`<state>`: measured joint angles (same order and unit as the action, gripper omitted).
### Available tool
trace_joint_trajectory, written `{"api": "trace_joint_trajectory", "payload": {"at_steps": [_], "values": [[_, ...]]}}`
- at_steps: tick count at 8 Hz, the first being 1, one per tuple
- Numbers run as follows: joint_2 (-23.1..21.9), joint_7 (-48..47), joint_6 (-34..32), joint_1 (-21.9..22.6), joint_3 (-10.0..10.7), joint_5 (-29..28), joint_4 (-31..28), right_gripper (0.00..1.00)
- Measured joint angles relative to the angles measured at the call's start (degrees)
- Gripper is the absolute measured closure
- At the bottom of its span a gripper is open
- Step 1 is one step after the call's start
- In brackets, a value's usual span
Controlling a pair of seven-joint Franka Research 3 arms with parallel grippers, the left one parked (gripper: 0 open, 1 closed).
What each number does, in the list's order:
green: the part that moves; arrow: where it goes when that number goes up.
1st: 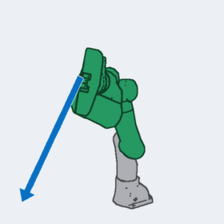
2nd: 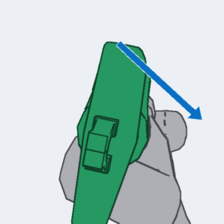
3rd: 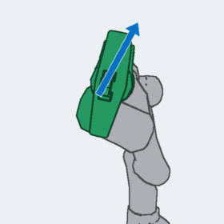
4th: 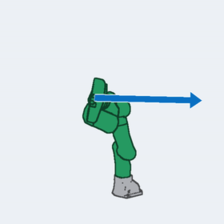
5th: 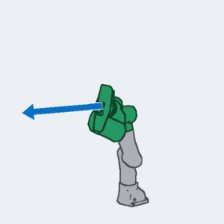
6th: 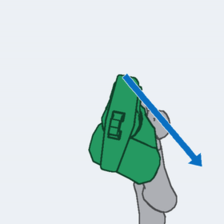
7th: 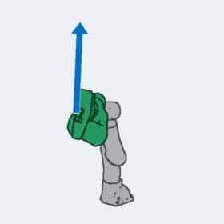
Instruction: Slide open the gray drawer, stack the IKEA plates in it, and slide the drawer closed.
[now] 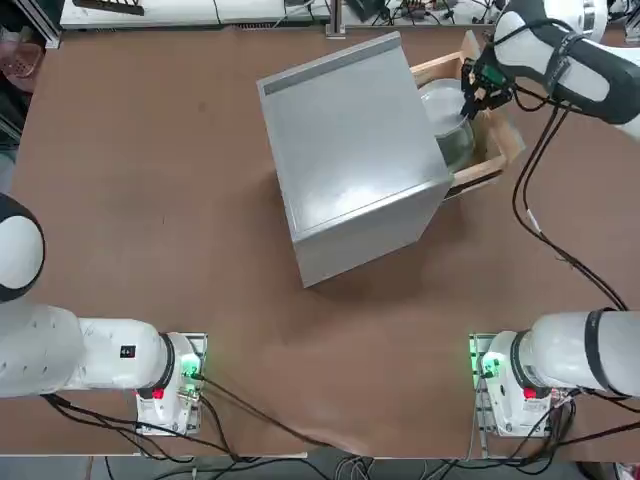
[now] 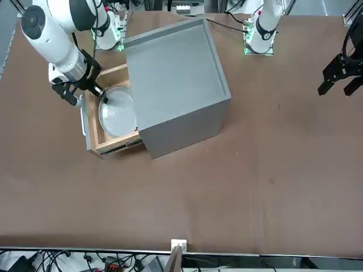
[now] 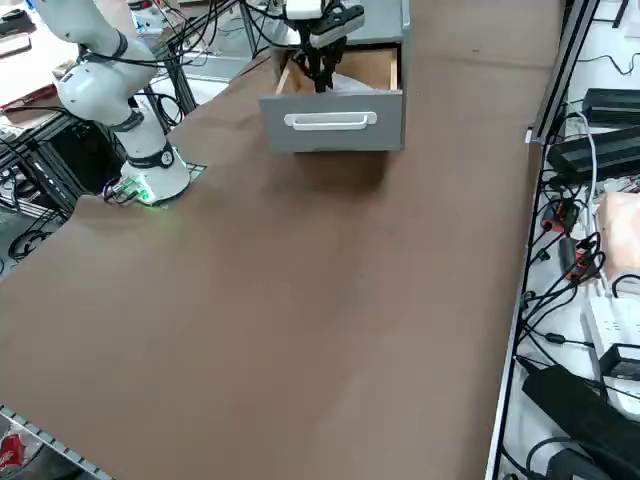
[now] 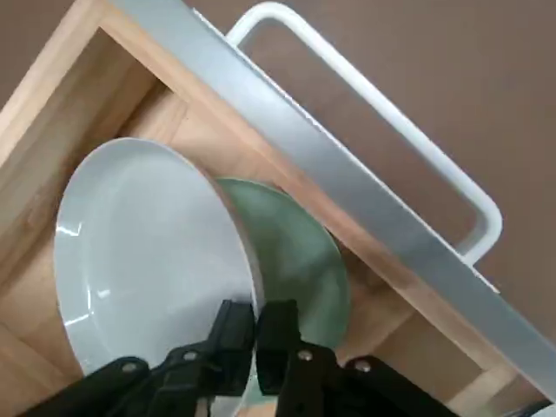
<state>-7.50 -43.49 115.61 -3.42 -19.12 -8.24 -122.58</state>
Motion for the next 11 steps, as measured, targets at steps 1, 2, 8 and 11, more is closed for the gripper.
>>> {"api": "trace_joint_trajectory", "payload": {"at_steps": [1,2,8,11], "values": [[0.22,-0.11,0.24,0.04,0.00,0.00,0.00,0.80],[0.33,-0.12,0.36,0.04,0.00,0.70,0.06,0.62],[0.26,9.54,-18.70,-0.97,1.00,9.18,16.99,0.00],[0.39,27.40,-22.78,-6.33,1.54,9.50,21.45,0.00]]}}
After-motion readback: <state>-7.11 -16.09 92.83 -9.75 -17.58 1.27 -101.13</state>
